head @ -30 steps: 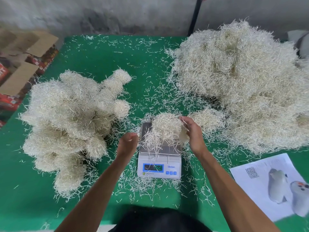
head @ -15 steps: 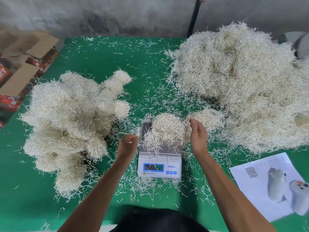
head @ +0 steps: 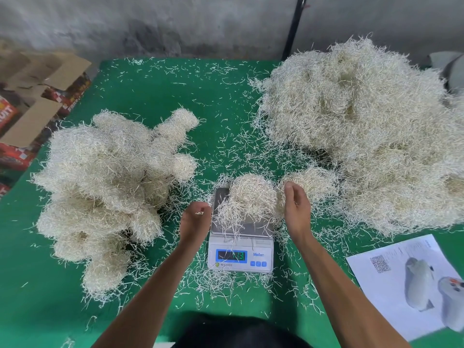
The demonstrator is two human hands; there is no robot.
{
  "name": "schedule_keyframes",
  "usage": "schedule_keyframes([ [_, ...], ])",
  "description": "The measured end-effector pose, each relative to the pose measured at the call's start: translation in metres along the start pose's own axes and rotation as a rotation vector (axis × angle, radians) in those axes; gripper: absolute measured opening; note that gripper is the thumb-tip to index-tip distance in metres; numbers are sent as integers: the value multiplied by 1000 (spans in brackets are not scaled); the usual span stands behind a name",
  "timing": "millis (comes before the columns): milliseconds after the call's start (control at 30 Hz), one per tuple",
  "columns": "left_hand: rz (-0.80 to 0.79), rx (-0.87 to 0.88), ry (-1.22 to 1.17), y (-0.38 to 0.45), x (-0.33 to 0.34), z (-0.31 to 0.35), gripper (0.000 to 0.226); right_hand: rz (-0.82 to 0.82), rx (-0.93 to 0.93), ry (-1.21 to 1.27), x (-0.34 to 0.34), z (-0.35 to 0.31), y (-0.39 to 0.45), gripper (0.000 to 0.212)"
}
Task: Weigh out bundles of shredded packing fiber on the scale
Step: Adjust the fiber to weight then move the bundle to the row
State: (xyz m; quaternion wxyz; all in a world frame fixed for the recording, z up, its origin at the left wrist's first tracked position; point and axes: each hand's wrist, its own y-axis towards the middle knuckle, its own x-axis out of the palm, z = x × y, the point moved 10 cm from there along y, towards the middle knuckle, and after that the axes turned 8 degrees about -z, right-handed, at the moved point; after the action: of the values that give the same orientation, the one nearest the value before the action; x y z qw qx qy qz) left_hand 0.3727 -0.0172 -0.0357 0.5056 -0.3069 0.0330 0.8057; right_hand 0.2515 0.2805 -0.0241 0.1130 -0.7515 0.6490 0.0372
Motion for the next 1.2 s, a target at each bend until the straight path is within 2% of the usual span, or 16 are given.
schedule_keyframes([
  [167,-14,43,43,-1,5,6,17,-14,12,1,5,0,4,59],
  [267,-95,88,255,-3,29,14,46,-26,-43,-95,12,-10,5,71],
  [367,-57,116,518,0,47,24,73,-140,-149,-374,38,-30,7,77],
  [433,-32,106,604,5,56,32,83,-261,-327,-648,68,-48,4,77],
  [500,-35,104,630,11,63,37,86,-347,-427,-802,91,-54,2,69],
  [600,-100,144,550,15,70,39,64,-336,-338,-763,95,-50,10,58],
  [667,-167,135,339,20,66,28,48,-332,-308,-778,96,-46,17,56],
  [800,-91,-71,-39,35,10,-15,7,-340,-243,-821,88,-38,30,58],
  [867,-37,-239,-206,41,-16,-46,19,-343,-236,-815,88,-37,35,55],
  [967,25,-412,-653,36,-37,-75,8,-305,-229,-796,88,-44,42,52],
  [1000,53,-430,-741,35,-46,-79,12,-283,-227,-784,87,-48,45,52],
  [1033,63,-407,-722,35,-58,-78,23,-267,-229,-778,84,-51,47,52],
  [1100,74,-260,-416,38,-87,-66,31,-251,-235,-780,80,-55,51,54],
  [1200,82,-66,-98,41,-112,-32,11,-240,-236,-815,82,-58,55,55],
])
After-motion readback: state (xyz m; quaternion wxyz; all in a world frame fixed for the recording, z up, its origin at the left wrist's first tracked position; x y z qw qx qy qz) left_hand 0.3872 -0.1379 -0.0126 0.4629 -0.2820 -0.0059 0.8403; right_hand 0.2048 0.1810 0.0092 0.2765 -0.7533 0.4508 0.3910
